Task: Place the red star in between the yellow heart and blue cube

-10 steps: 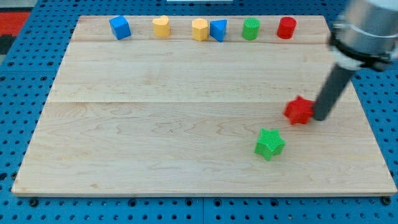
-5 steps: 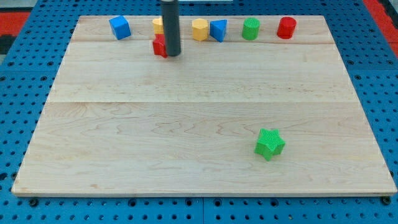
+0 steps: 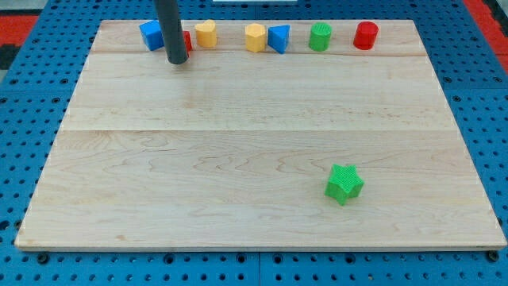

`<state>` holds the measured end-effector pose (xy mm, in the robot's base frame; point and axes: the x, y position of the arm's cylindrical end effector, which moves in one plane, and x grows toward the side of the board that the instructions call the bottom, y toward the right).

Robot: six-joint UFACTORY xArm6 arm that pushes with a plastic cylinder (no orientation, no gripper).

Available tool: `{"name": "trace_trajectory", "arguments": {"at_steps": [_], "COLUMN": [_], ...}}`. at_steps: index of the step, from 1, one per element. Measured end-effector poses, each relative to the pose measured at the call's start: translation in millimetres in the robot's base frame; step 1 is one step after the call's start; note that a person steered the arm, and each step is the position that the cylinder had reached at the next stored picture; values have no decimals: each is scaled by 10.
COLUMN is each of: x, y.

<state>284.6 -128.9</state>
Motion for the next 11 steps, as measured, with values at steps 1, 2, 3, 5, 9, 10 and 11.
{"name": "trace_trajectory", "arguments": {"at_steps": [1, 2, 3, 5, 9, 10, 11], "x": [-35, -52, -63, -95, -184, -58, 192], "y": [0, 0, 0, 6, 6, 75, 307]}}
